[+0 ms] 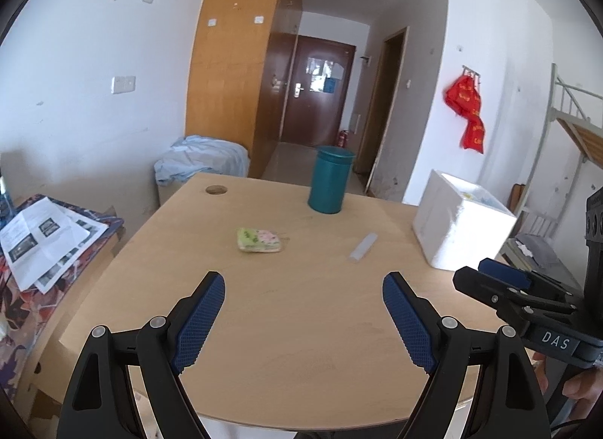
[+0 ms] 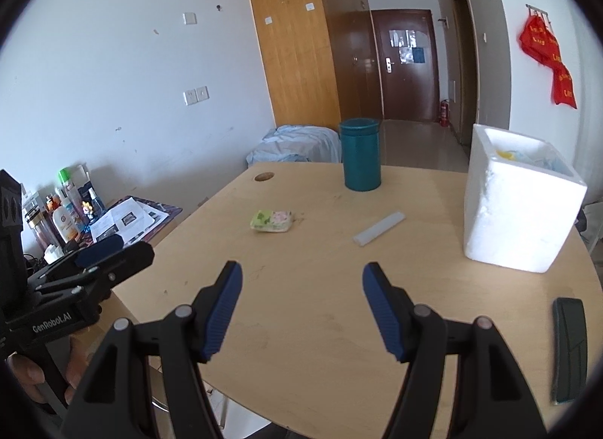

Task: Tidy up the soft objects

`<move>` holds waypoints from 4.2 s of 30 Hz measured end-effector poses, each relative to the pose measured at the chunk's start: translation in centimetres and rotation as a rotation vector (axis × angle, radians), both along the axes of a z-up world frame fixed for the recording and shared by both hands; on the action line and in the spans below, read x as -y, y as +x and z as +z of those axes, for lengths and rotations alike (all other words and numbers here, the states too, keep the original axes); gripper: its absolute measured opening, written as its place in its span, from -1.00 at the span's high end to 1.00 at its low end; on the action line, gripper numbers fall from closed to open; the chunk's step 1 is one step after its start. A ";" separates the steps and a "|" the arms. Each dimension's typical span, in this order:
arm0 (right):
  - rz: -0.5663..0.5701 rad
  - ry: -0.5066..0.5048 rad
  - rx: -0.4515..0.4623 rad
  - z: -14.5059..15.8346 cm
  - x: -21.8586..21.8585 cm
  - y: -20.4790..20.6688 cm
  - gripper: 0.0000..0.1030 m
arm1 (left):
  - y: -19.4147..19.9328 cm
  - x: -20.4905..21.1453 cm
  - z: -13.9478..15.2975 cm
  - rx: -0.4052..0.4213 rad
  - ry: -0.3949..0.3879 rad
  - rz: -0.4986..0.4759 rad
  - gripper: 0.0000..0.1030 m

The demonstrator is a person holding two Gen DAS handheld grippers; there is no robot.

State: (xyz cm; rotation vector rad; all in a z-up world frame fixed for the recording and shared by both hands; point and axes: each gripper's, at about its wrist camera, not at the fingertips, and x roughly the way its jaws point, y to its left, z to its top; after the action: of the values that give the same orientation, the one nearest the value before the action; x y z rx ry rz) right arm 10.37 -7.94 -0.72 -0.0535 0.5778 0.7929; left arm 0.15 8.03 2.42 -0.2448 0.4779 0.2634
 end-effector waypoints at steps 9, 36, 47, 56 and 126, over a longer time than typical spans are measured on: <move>0.014 -0.038 -0.046 -1.0 -2.9 3.6 -0.37 | 2.1 -2.8 -0.4 -0.021 0.002 0.047 -0.67; -0.046 -0.139 -0.190 -5.0 -7.6 16.0 -0.37 | 17.0 -10.0 -4.8 -0.170 -0.081 0.072 -0.67; -0.078 -0.183 -0.258 -7.3 -8.3 19.0 -0.37 | 20.9 -11.6 -7.6 -0.244 -0.094 0.096 -0.67; -0.103 -0.212 -0.294 -9.0 -8.2 20.4 -0.37 | 23.2 -12.4 -9.6 -0.304 -0.068 0.118 -0.67; -0.094 -0.239 -0.251 -10.5 -9.0 20.2 0.42 | 25.4 -11.4 -12.7 -0.325 -0.076 0.015 0.24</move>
State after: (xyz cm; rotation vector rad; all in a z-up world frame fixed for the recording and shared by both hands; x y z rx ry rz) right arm 30.56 1.02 -11.19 -0.1472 0.9051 0.6398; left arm 25.56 19.46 -10.31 -0.2815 0.8092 0.3012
